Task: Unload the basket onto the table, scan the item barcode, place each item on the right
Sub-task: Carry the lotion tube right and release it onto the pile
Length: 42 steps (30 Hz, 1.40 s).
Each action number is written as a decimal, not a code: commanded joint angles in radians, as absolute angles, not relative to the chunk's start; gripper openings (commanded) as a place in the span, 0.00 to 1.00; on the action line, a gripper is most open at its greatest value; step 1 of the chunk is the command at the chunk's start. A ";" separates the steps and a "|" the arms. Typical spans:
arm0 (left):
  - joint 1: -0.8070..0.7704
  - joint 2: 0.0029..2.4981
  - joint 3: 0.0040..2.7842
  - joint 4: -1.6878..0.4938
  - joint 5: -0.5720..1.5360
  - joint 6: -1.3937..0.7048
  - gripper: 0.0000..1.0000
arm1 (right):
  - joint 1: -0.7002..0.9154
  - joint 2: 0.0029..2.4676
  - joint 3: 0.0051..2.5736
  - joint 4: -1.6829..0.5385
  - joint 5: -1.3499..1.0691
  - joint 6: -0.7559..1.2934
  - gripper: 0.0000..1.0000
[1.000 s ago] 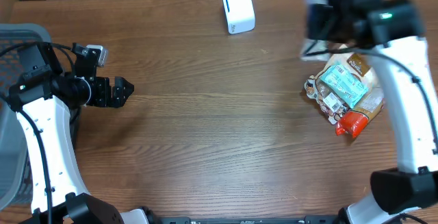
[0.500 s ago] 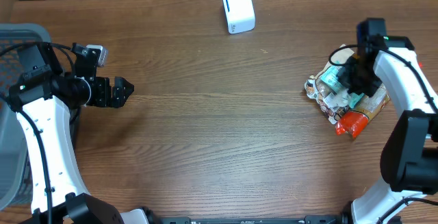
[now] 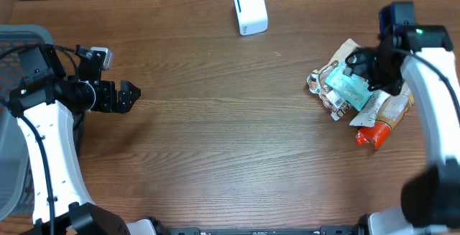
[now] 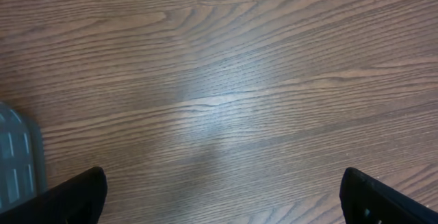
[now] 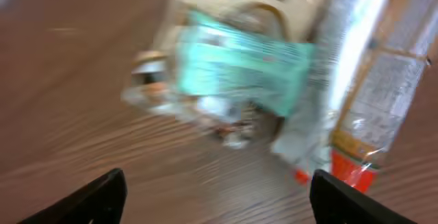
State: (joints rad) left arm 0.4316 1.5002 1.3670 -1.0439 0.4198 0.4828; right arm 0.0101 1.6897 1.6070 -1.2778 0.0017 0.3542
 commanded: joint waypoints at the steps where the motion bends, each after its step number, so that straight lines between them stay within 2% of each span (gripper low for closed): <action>1: 0.423 1.504 1.368 -1.042 0.434 0.501 1.00 | 0.109 1.478 1.682 -1.298 -0.059 0.312 0.88; 3: 0.423 1.504 1.368 -1.042 0.434 0.501 0.99 | 0.174 1.359 1.684 -1.308 -0.059 0.313 1.00; 8: 0.423 1.504 1.368 -1.042 0.434 0.501 1.00 | 0.239 1.206 1.684 -1.314 -0.059 0.313 1.00; 15: 0.423 1.504 1.368 -1.042 0.434 0.501 1.00 | 0.247 1.102 1.684 -1.339 -0.058 0.313 1.00; 29: 0.423 1.504 1.368 -1.042 0.434 0.501 0.99 | 0.247 1.084 1.684 -1.266 -0.075 0.291 1.00; 36: 0.423 1.504 1.368 -1.042 0.434 0.501 1.00 | 0.247 1.082 1.666 -1.267 0.028 0.284 1.00; 40: 0.423 1.504 1.368 -1.042 0.434 0.501 1.00 | 0.247 1.012 1.552 -1.150 0.128 0.283 1.00; 42: 0.423 1.504 1.368 -1.042 0.434 0.501 1.00 | 0.246 0.945 1.433 -1.012 0.175 0.282 1.00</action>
